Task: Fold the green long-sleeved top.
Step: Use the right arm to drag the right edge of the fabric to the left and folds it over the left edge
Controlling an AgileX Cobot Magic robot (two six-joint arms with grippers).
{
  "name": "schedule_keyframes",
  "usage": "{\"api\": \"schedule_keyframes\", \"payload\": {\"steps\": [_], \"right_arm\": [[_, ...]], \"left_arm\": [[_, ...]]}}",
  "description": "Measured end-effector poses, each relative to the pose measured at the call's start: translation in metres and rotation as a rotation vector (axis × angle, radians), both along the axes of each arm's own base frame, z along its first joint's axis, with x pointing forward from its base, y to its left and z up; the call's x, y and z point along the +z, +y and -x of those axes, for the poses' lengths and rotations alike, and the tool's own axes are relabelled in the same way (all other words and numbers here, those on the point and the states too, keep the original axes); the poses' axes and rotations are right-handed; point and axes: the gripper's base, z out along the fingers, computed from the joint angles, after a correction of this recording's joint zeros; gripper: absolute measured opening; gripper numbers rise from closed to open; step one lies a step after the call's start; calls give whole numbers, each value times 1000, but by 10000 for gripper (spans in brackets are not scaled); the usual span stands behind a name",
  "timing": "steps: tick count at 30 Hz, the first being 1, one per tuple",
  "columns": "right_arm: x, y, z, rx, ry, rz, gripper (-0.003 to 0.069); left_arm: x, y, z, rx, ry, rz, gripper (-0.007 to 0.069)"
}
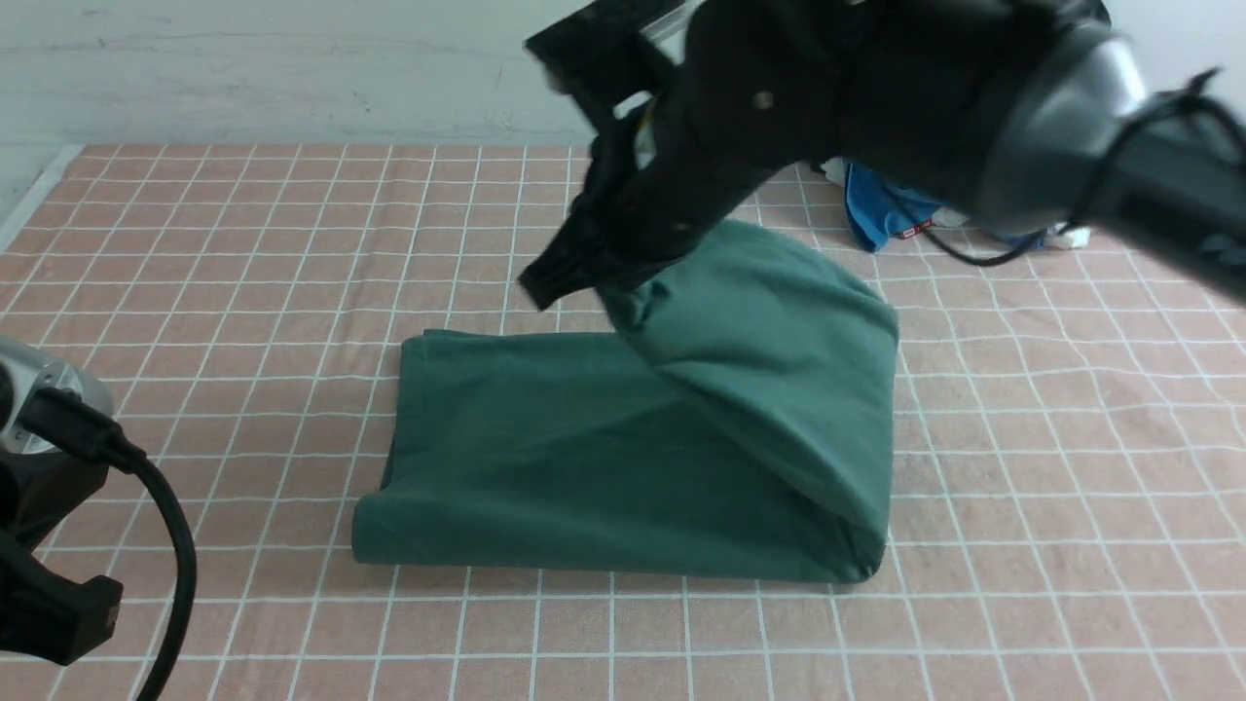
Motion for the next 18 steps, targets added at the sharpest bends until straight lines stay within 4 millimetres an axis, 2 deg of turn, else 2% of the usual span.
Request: {"api": "schedule_keyframes", "payload": {"steps": [5, 6, 9, 13, 15, 18], "right_arm": [[-30, 40, -5, 48, 35, -6, 10], [-32, 41, -4, 50, 36, -7, 10], [-52, 55, -9, 52, 69, -24, 10], [-66, 61, -12, 47, 95, -43, 36], [-69, 63, -12, 47, 107, -65, 88], [-64, 66, -12, 48, 105, -98, 218]], "left_arm": [[0, 0, 0, 0, 1, 0, -4], [0, 0, 0, 0, 1, 0, -4], [0, 0, 0, 0, 1, 0, -4], [0, 0, 0, 0, 2, 0, -4], [0, 0, 0, 0, 2, 0, -4], [0, 0, 0, 0, 3, -1, -4]]}}
